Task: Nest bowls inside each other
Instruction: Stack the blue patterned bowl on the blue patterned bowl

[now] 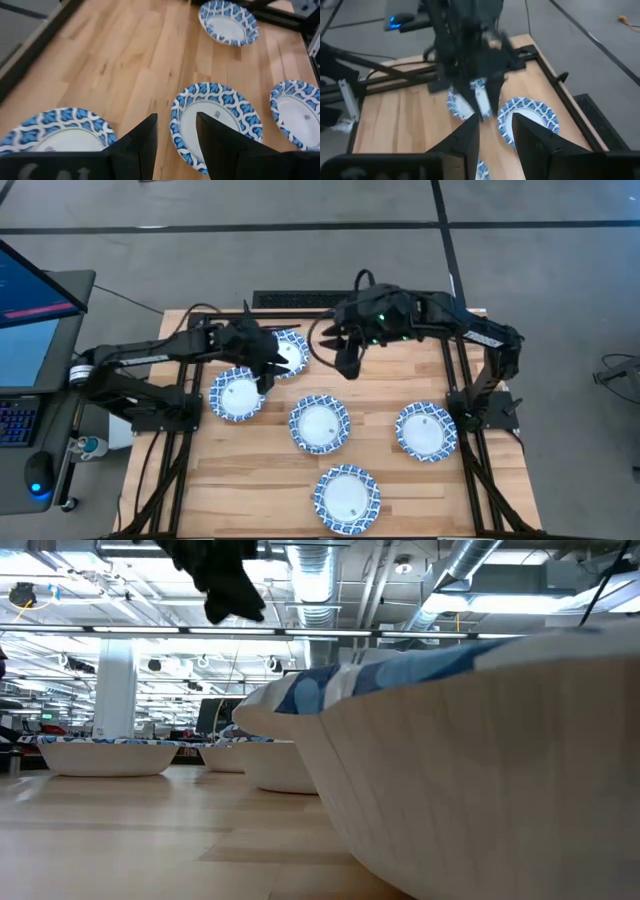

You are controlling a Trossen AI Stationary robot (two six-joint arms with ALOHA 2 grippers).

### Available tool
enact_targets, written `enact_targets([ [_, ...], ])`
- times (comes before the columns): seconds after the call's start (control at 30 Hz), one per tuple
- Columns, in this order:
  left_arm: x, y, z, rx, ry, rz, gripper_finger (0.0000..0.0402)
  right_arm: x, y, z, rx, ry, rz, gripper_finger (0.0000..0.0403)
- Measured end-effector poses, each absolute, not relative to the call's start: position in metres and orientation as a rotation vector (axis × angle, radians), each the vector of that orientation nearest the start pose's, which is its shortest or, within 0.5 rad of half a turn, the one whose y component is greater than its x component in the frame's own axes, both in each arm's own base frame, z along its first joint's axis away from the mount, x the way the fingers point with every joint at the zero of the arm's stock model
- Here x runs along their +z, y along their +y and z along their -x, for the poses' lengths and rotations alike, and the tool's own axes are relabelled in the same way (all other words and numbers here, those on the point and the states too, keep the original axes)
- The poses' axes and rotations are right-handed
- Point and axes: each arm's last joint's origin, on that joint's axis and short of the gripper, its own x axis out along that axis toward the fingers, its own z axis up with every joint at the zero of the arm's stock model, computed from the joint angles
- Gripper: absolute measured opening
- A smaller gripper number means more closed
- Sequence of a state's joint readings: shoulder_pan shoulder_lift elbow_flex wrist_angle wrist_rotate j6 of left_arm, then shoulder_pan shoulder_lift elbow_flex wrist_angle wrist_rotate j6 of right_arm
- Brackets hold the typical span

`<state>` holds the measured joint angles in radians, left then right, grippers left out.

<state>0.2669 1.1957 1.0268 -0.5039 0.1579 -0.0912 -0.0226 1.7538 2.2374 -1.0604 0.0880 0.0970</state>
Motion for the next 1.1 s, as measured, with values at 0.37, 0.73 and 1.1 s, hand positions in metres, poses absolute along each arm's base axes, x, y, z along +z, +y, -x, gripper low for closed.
enact_targets([
  [0.37,0.243,0.086,-0.245,0.063,0.57,0.358,0.0125,0.413,-0.038,-0.376,0.04,0.585,-0.142,0.0137],
  [0.73,0.225,0.091,-0.223,0.015,0.56,0.352,0.0125,0.351,-0.058,-0.396,0.202,0.435,-0.294,0.0137],
  [1.1,0.23,0.087,-0.183,0.052,0.361,0.294,0.0125,0.339,-0.068,-0.355,0.151,0.221,-0.334,0.0137],
])
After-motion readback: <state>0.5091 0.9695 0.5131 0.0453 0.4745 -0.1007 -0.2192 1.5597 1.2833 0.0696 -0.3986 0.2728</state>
